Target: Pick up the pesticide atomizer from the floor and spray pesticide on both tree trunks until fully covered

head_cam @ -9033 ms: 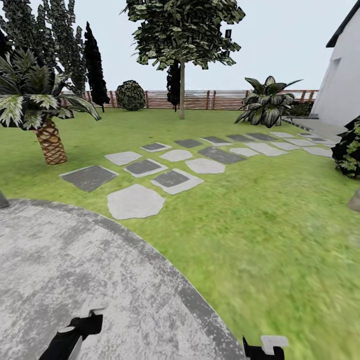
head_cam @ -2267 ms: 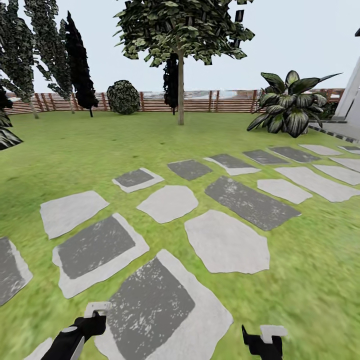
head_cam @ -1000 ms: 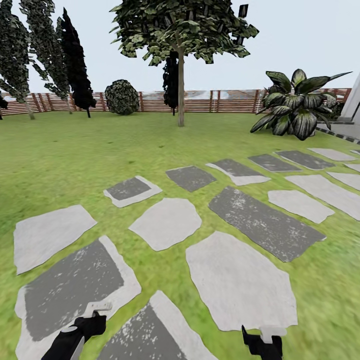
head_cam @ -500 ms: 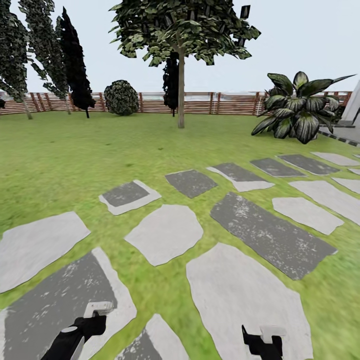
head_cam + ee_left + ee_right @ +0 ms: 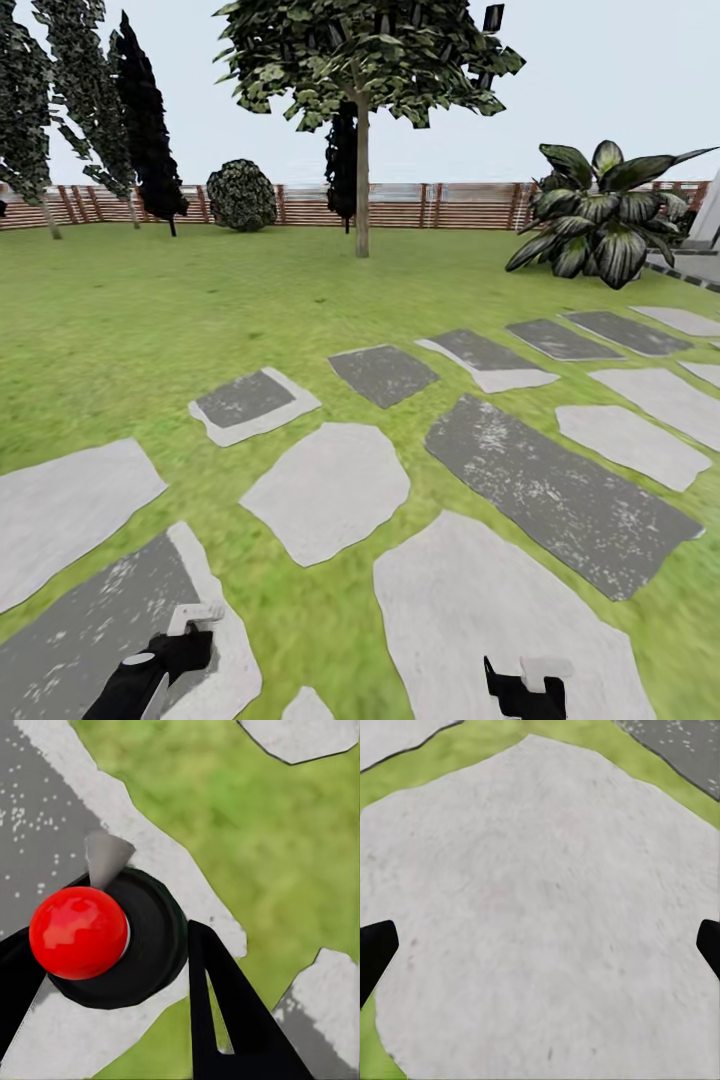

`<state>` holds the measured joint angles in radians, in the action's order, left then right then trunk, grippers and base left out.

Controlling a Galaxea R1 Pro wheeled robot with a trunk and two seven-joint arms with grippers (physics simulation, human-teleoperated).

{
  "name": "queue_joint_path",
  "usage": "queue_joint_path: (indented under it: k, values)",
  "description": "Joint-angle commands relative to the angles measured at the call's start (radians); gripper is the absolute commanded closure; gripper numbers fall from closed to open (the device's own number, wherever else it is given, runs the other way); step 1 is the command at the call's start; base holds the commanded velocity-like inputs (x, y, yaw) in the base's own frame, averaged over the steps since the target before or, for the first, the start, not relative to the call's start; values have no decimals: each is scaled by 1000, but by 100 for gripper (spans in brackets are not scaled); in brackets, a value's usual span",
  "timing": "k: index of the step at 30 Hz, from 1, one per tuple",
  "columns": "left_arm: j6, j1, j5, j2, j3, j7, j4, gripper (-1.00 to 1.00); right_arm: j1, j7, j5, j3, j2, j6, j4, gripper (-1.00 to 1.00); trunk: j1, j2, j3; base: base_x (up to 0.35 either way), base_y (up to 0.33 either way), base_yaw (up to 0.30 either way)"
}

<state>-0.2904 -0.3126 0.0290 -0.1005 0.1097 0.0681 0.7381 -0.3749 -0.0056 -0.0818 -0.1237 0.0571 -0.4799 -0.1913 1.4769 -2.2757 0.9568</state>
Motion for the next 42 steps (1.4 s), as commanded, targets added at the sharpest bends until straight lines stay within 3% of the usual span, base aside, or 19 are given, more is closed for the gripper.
queue_joint_path:
  k: [1, 42]
  values:
    - [-6, 0, 3, 1, 4, 7, 2, 100, -1, -1, -9, -7, 0, -3, 1, -100, 0, 0, 1, 344, 0, 0]
    - [-6, 0, 3, 1, 4, 7, 1, 100, -1, -1, -9, -7, 0, -3, 1, -100, 0, 0, 1, 344, 0, 0]
